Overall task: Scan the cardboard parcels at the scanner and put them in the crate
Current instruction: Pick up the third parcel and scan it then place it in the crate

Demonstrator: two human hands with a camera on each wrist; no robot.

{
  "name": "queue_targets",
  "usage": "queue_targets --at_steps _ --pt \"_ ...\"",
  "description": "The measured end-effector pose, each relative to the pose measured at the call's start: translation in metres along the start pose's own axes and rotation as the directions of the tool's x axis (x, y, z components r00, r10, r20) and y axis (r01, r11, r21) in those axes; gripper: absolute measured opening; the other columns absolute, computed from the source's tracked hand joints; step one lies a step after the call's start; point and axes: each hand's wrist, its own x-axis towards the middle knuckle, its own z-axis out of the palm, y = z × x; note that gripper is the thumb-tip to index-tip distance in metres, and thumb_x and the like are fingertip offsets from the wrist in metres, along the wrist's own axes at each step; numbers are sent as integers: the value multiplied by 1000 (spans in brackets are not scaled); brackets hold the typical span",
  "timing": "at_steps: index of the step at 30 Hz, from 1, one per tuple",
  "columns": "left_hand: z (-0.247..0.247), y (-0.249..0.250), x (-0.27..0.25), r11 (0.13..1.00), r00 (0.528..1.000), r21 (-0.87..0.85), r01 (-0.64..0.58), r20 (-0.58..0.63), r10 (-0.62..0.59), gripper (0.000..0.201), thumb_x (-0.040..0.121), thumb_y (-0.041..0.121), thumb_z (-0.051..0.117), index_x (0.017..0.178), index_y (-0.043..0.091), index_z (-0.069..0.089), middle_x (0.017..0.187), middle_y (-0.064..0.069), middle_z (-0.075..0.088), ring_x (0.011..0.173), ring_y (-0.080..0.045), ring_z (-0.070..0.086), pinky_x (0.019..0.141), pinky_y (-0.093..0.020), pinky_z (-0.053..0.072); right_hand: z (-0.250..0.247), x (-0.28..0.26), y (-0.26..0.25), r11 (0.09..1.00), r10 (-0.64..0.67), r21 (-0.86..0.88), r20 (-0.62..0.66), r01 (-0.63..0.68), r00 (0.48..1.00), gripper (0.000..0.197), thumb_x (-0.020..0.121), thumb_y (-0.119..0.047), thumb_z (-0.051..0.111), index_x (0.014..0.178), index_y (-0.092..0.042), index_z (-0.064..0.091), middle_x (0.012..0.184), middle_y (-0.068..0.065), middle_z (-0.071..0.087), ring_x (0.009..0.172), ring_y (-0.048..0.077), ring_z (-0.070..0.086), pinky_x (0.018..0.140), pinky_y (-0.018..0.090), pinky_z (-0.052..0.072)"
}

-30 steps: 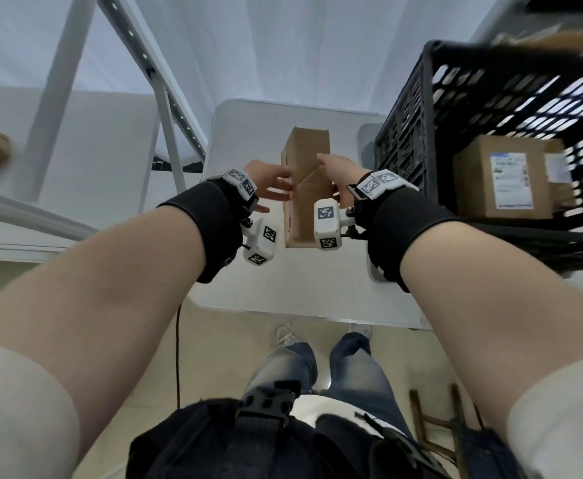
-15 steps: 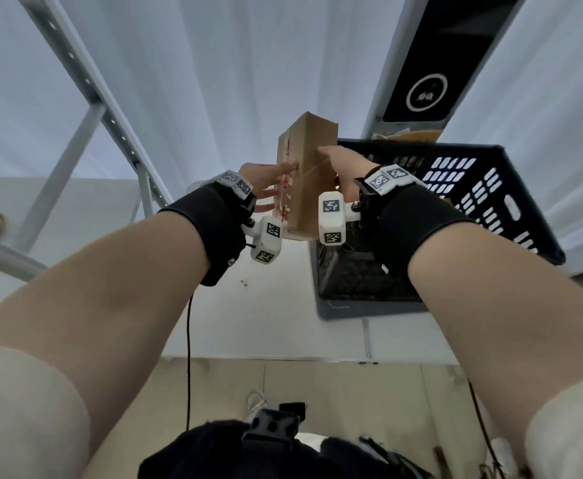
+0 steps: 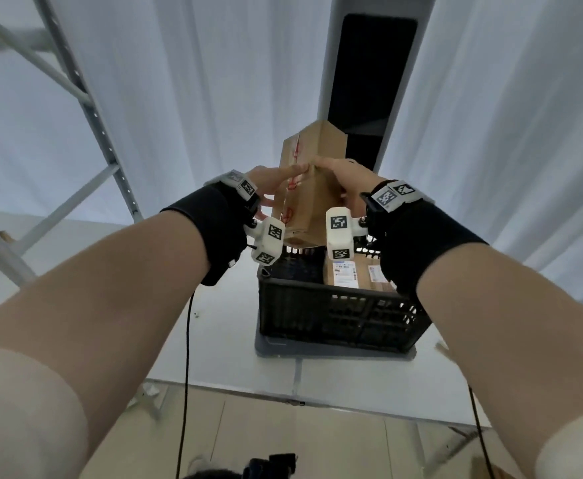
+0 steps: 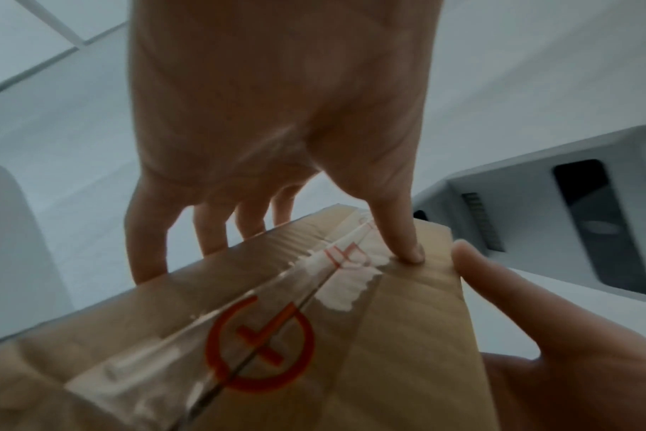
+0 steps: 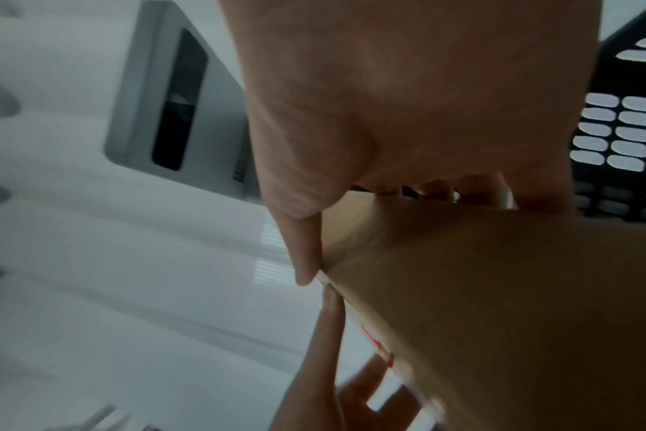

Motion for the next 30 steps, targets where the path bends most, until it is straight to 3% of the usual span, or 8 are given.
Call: queue_targets --at_steps 6,8,13,17,20,25,27,30 --pt "46 75 -39 983 986 76 -167 17 166 66 69 61 79 116 16 66 110 -2 74 103 -26 71 85 -52 58 -65 -49 -31 985 -175 -16 -89 175 980 77 63 -49 83 123 -10 55 111 9 68 98 26 67 89 47 57" --pt "51 97 -52 973 976 78 -215 31 214 63 70 60 80 115 18 65 113 -3 73 103 -26 71 85 -53 58 -81 -63 -44 975 -222 -19 -93 221 971 79 61 -50 82 126 -12 57 113 8 69 98 25 67 86 46 59" --pt "58 145 -77 934 933 33 -355 74 352 56 81 52 75 120 14 64 114 -5 73 104 -26 71 81 -47 60 -108 -94 -77 947 -310 63 -80 316 947 55 78 -37 72 126 -15 57 110 5 68 95 22 66 64 31 57" --pt "49 174 -93 911 909 39 -411 88 407 56 82 48 76 124 15 57 117 -5 69 107 -26 69 89 -51 56 -117 -112 -100 921 -383 51 -54 386 922 53 80 -35 68 128 -16 54 110 6 67 99 23 65 66 31 55" --pt "36 190 -105 892 889 11 -452 91 450 58 84 48 74 128 17 53 121 -2 66 107 -23 68 84 -47 58 -123 -122 -113 895 -437 91 -25 437 899 44 85 -31 62 126 -16 54 104 2 63 91 19 62 64 30 55" --pt "19 209 -122 854 845 4 -520 149 513 56 86 45 73 132 17 59 125 -1 68 109 -23 69 76 -38 60 -127 -134 -129 862 -493 136 -4 489 870 39 83 -32 58 119 -17 54 108 5 58 100 25 56 95 44 47" --pt "17 215 -129 841 829 3 -541 173 532 50 88 41 72 131 16 62 123 0 69 111 -24 68 78 -38 60 -124 -141 -137 851 -512 127 -7 509 859 36 82 -29 57 116 -17 54 107 6 57 99 26 56 93 43 47" --pt "15 222 -135 833 815 -13 -553 200 544 54 87 33 75 134 11 59 128 -6 66 114 -29 67 81 -44 60 -122 -144 -144 847 -518 119 -29 518 855 28 79 -27 56 105 -18 56 100 5 58 88 22 57 77 33 50"
